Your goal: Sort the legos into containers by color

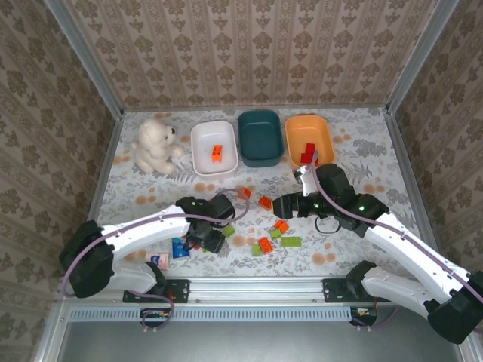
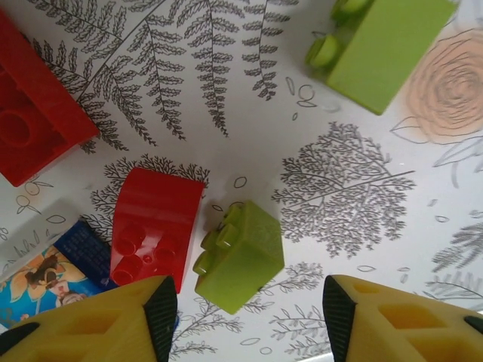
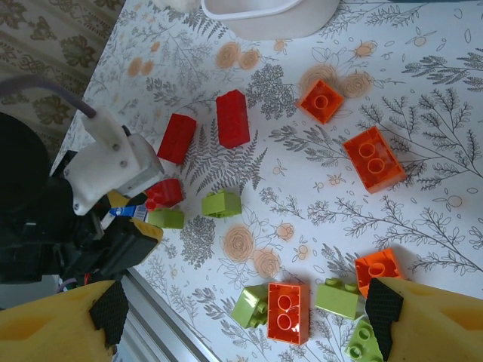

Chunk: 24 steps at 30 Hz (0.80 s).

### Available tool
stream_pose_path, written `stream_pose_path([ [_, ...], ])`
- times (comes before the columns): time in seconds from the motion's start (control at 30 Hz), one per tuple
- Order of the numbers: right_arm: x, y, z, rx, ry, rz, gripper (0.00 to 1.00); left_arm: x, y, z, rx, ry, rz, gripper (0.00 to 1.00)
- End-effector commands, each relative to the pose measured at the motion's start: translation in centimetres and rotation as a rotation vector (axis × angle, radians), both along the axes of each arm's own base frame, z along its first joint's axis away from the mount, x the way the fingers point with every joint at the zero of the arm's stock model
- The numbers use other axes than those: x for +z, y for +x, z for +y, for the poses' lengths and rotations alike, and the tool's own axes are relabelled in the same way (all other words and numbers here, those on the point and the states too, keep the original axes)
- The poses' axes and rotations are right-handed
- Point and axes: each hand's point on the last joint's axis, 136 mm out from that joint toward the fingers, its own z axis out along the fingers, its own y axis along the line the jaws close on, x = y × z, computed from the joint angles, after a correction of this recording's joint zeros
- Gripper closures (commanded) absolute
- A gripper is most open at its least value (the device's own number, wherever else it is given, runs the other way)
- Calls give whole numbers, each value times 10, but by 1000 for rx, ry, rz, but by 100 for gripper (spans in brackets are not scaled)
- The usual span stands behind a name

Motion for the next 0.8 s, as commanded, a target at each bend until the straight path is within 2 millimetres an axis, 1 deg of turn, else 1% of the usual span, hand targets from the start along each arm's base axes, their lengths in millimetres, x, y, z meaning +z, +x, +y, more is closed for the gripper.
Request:
stream_pose_path([
  [0.0, 17, 2, 0, -17, 38, -22, 14, -4, 2, 8, -4, 67, -40, 45],
  [0.2, 16, 0, -3, -35, 42, -17, 14, -12, 1, 3, -21, 97, -52, 48],
  [0.37, 13, -3, -5, -39, 40, -9, 14, -21, -1, 8, -7, 140, -45, 49],
  [0.47, 13, -4, -6, -40, 38, -6, 14, -21, 0, 13, 13, 160, -59, 49],
  [0.6, 12, -3, -6, -42, 38, -2, 14, -20, 3, 11, 7, 153, -72, 48],
  [0.67, 10, -3, -5, -40, 36, 3, 14, -23, 2, 10, 3, 154, -66, 51],
  [0.77, 9, -3, -5, -40, 32, 6, 14, -28, 1, 8, 2, 156, -51, 59],
])
